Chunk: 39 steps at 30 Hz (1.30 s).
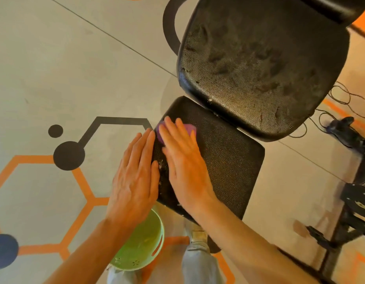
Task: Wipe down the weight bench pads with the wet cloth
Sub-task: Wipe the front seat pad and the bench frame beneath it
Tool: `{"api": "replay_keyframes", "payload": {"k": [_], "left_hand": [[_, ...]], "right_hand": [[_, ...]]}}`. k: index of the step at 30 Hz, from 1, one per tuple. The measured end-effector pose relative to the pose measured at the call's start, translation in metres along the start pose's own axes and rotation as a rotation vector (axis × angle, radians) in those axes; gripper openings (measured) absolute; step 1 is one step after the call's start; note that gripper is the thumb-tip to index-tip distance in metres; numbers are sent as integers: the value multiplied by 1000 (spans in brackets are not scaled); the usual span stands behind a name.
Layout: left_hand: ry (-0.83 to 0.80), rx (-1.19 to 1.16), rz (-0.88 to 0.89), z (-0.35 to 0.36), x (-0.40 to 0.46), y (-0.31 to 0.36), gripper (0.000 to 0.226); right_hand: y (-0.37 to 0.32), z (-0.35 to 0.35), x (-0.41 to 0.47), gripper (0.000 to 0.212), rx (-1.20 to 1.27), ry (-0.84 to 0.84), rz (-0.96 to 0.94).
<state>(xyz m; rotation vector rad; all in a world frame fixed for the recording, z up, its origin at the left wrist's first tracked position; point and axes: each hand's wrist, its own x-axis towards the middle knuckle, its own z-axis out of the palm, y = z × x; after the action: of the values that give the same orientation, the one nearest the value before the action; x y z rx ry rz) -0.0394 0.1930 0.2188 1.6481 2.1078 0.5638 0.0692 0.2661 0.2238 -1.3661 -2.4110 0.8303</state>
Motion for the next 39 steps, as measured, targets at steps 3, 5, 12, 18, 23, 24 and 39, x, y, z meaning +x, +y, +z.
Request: {"api": "replay_keyframes", "payload": {"k": [3, 5, 12, 18, 23, 24, 39], "left_hand": [[-14, -18, -3, -1, 0, 0, 54], [-22, -9, -11, -1, 1, 1, 54], [6, -20, -7, -10, 6, 12, 57], [13, 96, -28, 3, 16, 19, 55], [49, 110, -23, 6, 16, 19, 53], [54, 110, -23, 6, 16, 20, 53], [75, 121, -20, 8, 15, 18, 53]], "right_hand": [[9, -6, -23, 45, -7, -56, -123], [19, -10, 24, 37, 22, -41, -96], [54, -53, 40, 41, 74, 7, -105], [136, -105, 48, 46, -427, -185, -425], [133, -96, 104, 57, -793, -354, -703], [129, -94, 112, 56, -835, -359, -751], [112, -79, 127, 52, -636, -308, -629]]}}
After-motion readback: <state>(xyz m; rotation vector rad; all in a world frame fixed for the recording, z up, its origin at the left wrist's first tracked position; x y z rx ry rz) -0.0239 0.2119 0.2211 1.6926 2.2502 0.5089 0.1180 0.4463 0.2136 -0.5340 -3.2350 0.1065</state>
